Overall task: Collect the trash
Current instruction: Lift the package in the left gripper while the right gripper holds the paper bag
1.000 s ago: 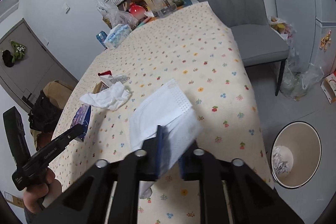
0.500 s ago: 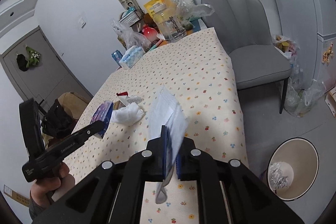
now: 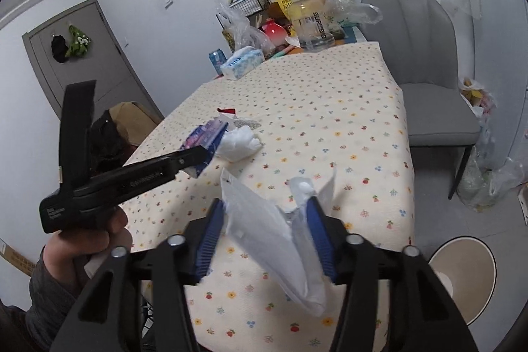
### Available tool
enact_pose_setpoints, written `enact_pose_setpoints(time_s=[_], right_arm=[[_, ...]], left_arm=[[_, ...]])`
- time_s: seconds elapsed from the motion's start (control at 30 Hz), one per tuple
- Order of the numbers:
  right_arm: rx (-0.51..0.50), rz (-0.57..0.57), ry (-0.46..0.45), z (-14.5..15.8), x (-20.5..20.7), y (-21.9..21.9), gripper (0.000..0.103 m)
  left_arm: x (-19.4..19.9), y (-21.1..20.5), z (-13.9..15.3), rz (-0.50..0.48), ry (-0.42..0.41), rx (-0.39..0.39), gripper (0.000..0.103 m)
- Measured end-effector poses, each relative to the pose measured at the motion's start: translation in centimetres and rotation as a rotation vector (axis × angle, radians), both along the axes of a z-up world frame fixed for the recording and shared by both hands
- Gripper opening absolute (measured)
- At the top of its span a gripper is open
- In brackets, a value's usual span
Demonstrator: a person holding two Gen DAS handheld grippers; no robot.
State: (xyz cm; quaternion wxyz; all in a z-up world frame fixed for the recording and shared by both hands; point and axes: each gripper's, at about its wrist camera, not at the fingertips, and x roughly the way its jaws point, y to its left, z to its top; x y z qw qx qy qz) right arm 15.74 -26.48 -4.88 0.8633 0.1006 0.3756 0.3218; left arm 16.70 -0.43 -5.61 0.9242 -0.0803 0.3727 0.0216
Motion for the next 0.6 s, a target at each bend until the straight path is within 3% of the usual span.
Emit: enact_pose_setpoints(time_s=[0.03,0.17,0.2,0.3,0.6], right_arm=[[0.001,-0.006,0.010,-0.1,0.2,-0.2,0.010],[-0.014,-0.071,0.002,0.2,0.7,-1.6,0.012],[-0.026,-0.085,0.010,0.1,1.0,-1.8,0.016],[-0.038,-0.108,0.011,-0.2,0.9,-2.5,0.048],[-0.121,-0.088,0.001,-0.8,-1.4,-3.4,0.050]], left_arm=[[0.0,0.0,-0.1,-0.001,0.002,0.000,0.028],[0.0,-0.1,-0.1,-0.005,0.001,-0.001,0.028],[0.0,-0.1,-0.1,-0.005,0.000,-0.002,0.028],[0.0,-0.1,-0.3,-0.009,0.000,-0.003,0.028],[0.1,0.0,-0.7,-0.010,0.007,-0.006,0.028]])
